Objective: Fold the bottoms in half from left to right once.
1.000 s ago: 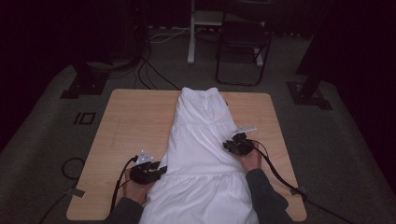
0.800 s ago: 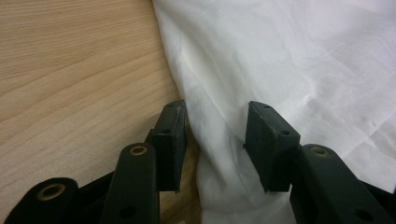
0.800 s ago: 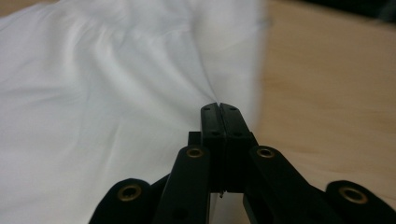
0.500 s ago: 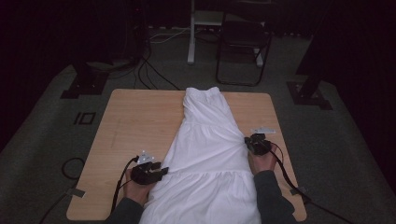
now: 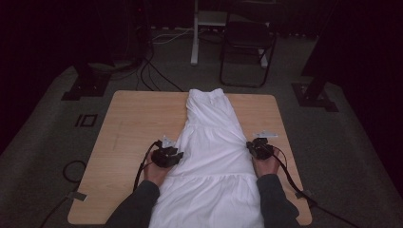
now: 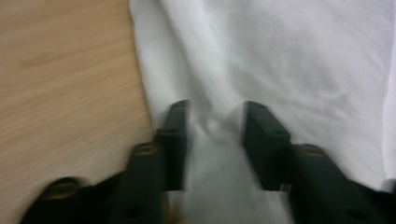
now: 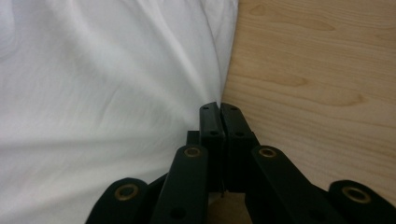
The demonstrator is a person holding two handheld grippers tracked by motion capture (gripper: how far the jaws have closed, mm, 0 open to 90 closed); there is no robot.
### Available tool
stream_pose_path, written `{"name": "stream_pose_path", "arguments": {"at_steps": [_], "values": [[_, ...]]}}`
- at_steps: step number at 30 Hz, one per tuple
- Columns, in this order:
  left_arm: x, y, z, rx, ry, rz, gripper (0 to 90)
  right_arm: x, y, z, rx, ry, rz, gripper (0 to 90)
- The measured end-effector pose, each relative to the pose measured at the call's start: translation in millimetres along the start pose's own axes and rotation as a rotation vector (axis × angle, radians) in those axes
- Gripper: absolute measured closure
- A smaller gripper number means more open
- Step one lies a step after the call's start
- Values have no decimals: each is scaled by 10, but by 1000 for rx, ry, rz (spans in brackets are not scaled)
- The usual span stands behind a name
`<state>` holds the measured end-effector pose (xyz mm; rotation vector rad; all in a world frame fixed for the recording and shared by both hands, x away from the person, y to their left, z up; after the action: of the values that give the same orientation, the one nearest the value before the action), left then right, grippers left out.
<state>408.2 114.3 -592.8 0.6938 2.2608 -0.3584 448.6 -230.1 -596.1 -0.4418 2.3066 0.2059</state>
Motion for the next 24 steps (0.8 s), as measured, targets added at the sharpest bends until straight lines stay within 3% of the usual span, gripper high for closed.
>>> {"name": "stream_pose_path", "arguments": {"at_steps": [2,4,7,10,15,21,22,24], "values": [[58,4,-51,-12,-2,-20,808,30,24,-24,0,-4,-4,887],[130,-12,-116,-10,-1,-21,846,81,69,-71,1,-2,-17,888],[248,-62,-228,-13,2,-14,852,188,148,-172,-14,-1,-33,888],[421,-156,-371,2,-13,-33,852,333,217,-293,-36,-15,-33,888],[603,-329,-547,3,9,-15,851,542,332,-504,-79,9,-37,887],[665,-378,-597,9,6,-7,848,692,425,-665,-100,40,-66,883],[658,-377,-588,13,1,-11,848,686,415,-696,-118,64,-74,753],[651,-368,-579,15,-1,-5,846,602,368,-704,-139,34,-78,594]]}}
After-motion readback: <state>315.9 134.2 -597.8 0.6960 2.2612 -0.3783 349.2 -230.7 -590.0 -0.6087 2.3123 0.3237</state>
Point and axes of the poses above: each handheld gripper's, and its own axes: z roughly forward along the jaws, x roughly out of its underside, y roughly to its left, the point moved 5 cm from there along z, roughly forward along the jaws, and after that the axes turned 3 degrees about y, right-handed, at the moved point
